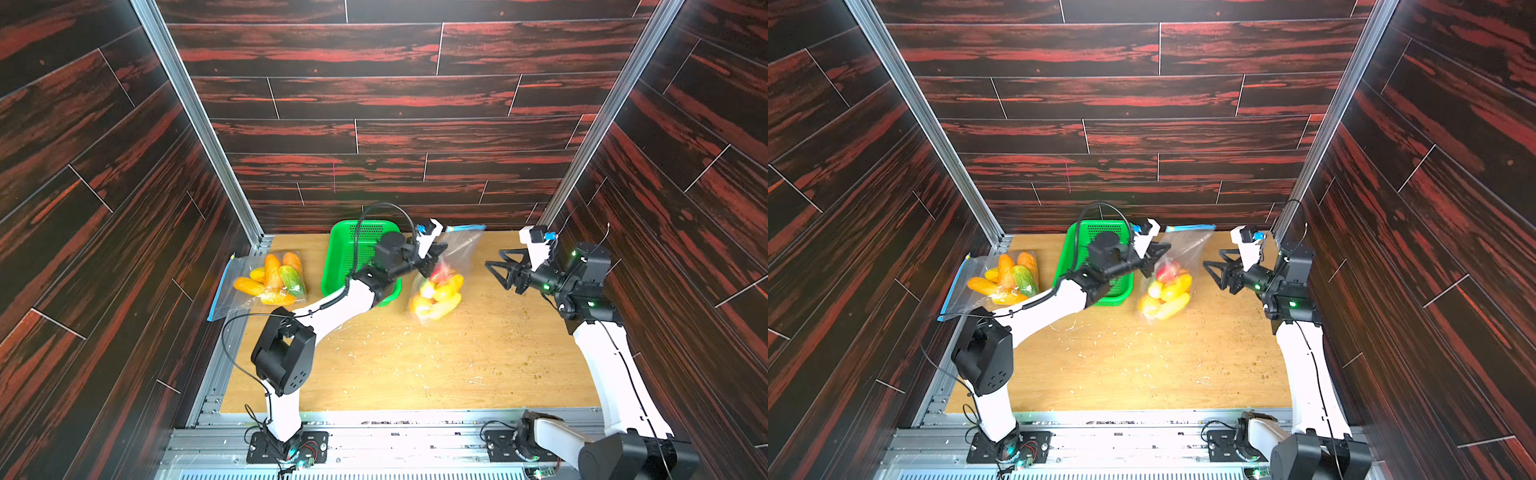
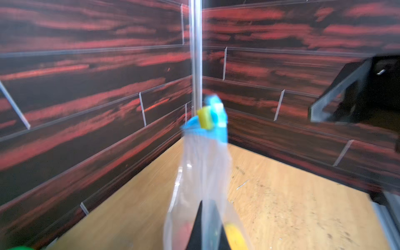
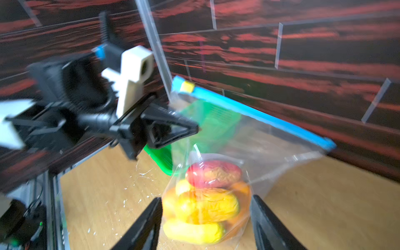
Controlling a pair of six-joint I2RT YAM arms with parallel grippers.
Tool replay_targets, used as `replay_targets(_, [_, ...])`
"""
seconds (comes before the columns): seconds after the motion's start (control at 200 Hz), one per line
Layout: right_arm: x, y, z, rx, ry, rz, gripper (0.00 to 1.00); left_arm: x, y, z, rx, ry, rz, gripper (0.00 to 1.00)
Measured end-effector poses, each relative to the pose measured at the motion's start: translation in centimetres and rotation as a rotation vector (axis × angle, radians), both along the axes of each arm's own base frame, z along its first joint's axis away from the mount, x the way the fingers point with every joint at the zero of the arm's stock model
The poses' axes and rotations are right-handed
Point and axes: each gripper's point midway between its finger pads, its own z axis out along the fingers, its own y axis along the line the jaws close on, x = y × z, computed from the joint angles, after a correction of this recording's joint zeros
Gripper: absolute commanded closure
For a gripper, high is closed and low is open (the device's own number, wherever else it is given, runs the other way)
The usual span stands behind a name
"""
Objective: Place the mango in a zip-top bag and seal the zipper
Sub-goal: Adjust the zipper food storage bag at the center of the board.
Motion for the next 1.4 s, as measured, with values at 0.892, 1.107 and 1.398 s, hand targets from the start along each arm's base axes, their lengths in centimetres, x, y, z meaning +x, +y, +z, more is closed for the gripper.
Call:
replay_targets(0.892, [0.9, 6.8, 0.6, -0.028, -0.059, 0.443, 0.58, -5.9, -2.2, -2.8, 0.046, 0.044, -0.399, 1.00])
replay_targets(1.107, [0.5, 7.0, -0.4, -0.021, -0.040, 0.490, 0.88, -5.2, -1.5, -2.8, 0.021, 0.056, -0.400, 1.00])
replay_targets(1.398, [0.7, 7.1, -0.5, -0.018, -0.041, 0.492, 0.98, -5.0, -1.4, -3.1, 0.008, 0.068, -0.416, 0.82])
